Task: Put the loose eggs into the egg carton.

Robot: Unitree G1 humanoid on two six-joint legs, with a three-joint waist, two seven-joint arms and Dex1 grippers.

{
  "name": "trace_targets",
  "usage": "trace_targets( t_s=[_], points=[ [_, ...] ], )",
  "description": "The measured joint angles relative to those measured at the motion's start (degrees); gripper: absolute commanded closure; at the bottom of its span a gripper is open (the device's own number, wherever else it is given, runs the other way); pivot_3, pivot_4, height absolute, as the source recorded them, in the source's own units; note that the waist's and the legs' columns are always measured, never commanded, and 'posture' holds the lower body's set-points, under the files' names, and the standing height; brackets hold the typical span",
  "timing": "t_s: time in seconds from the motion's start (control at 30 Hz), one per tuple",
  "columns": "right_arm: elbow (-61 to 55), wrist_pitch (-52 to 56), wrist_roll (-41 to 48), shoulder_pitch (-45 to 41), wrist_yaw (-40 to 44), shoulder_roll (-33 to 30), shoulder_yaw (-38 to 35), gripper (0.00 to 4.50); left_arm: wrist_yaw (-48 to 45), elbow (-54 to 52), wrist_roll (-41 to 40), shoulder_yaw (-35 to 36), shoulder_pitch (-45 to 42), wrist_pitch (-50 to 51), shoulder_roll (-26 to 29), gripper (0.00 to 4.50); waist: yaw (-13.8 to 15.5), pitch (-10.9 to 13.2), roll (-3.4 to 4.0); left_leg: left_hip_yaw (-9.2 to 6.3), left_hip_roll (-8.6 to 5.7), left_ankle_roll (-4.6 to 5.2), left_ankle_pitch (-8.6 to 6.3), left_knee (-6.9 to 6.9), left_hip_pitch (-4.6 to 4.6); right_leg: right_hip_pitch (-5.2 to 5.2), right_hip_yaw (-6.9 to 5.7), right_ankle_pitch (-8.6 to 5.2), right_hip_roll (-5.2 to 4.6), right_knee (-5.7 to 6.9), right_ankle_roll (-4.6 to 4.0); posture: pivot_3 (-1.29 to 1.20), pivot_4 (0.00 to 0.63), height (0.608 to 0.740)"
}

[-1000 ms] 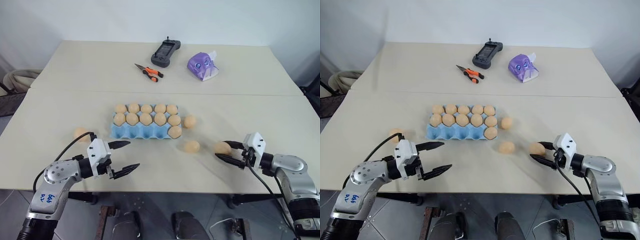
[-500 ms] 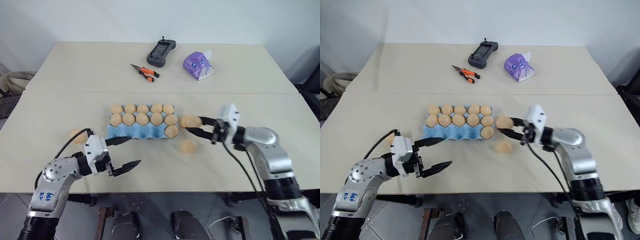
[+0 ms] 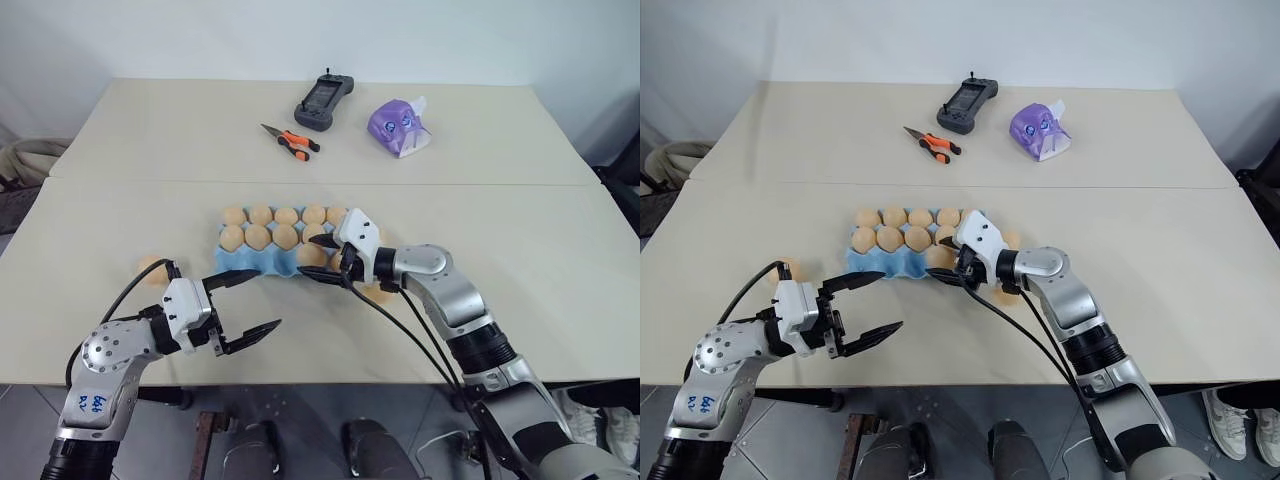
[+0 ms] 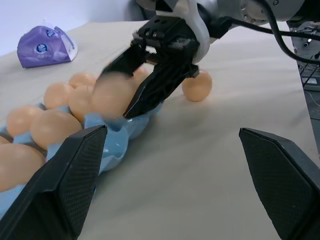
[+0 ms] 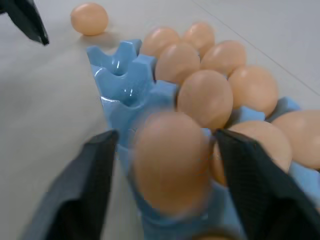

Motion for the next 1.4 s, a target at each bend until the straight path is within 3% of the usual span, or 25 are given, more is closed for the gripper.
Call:
trace_targets(
  t_s=[0.03, 0.07, 0.27, 0.57, 0.8, 1.0, 1.2, 1.4],
  points=[
    [-1.0, 0.1, 0.4, 0.2, 0.3, -0.4, -0.5, 0.1, 0.4, -0.1, 0.0, 0.1, 0.3, 0.1, 0.0, 0.0, 0.0, 0.0, 0.0, 0.0, 0.0, -0.01, 0.0, 0.0, 0.0, -0.02, 0.0, 0.0, -0.01, 0.02, 0.0, 0.0, 0.15, 0.74],
    [-2.6, 0.1, 1.1, 0.6, 0.7, -0.9, -1.0, 0.04, 0.7, -0.1, 0.0, 0.3, 0.6, 0.3, 0.2, 0.0, 0.0, 0.0, 0.0, -0.01, 0.01, -0.01, 0.0, -0.01, 0.0, -0.01, 0.01, 0.0, -0.01, 0.02, 0.0, 0.0, 0.15, 0.74],
    [-14.4, -0.2, 8.2, 10.6, 4.1, -7.7, -9.7, 0.04, 1.7, 0.0, -0.1, 1.6, 1.4, 2.1, 0.6, 0.0, 0.7, 0.0, -0.03, -0.18, -0.01, 0.05, -0.05, -0.04, -0.21, 0.02, -0.21, 0.0, -0.14, -0.22, 0.0, 0.0, 0.15, 0.74],
    [-18.0, -9.0, 13.7, 39.1, 10.0, -19.8, -30.0, 0.04, -1.9, 6.1, 0.3, -3.5, -8.1, 3.6, 0.1, 0.0, 2.3, 0.0, -0.02, -0.31, -0.23, 0.2, -0.11, 0.09, -0.27, 0.15, -0.33, 0.02, 0.0, -0.35, 0.05, 0.0, 0.15, 0.74],
    [-14.8, -16.8, 13.1, 49.5, 8.8, -19.9, -36.6, 0.04, -4.3, 11.6, 3.0, -7.4, -13.9, 1.0, -2.0, 0.0, 1.0, 0.0, -0.04, -0.08, -0.15, 0.16, -0.14, 0.02, 0.47, 0.73, 0.05, 0.07, 0.06, -0.36, 0.11, 0.0, 0.15, 0.74],
    [-12.7, -19.1, 11.9, 48.8, 6.8, -18.4, -35.0, 0.04, -6.0, 13.1, 3.0, -7.8, -14.2, 0.7, -2.3, 0.0, 0.0, 0.0, -0.03, -0.15, -0.09, 0.1, -0.46, -0.02, 0.68, 1.06, -0.07, 0.07, -0.16, -0.5, 0.1, 0.0, 0.15, 0.74],
    [-13.3, -13.7, 11.7, 37.5, 4.7, -18.3, -27.6, 0.04, -5.7, 13.1, 3.0, -7.5, -14.5, 0.3, -2.5, 0.0, 0.4, 0.0, -0.02, -0.24, -0.05, 0.16, -0.41, -0.01, 0.66, 1.04, -0.14, 0.08, -0.16, -0.47, 0.1, 0.0, 0.15, 0.74],
    [-6.7, -11.0, 9.4, 25.6, 6.1, -16.8, -18.3, 0.04, -5.0, 12.0, 3.1, -6.4, -12.9, 0.2, -1.9, 0.0, 0.7, 0.0, -0.02, -0.23, -0.03, 0.21, -0.33, -0.01, 0.52, 1.05, -0.22, 0.08, -0.16, -0.76, 0.1, 0.0, 0.15, 0.74]
  ],
)
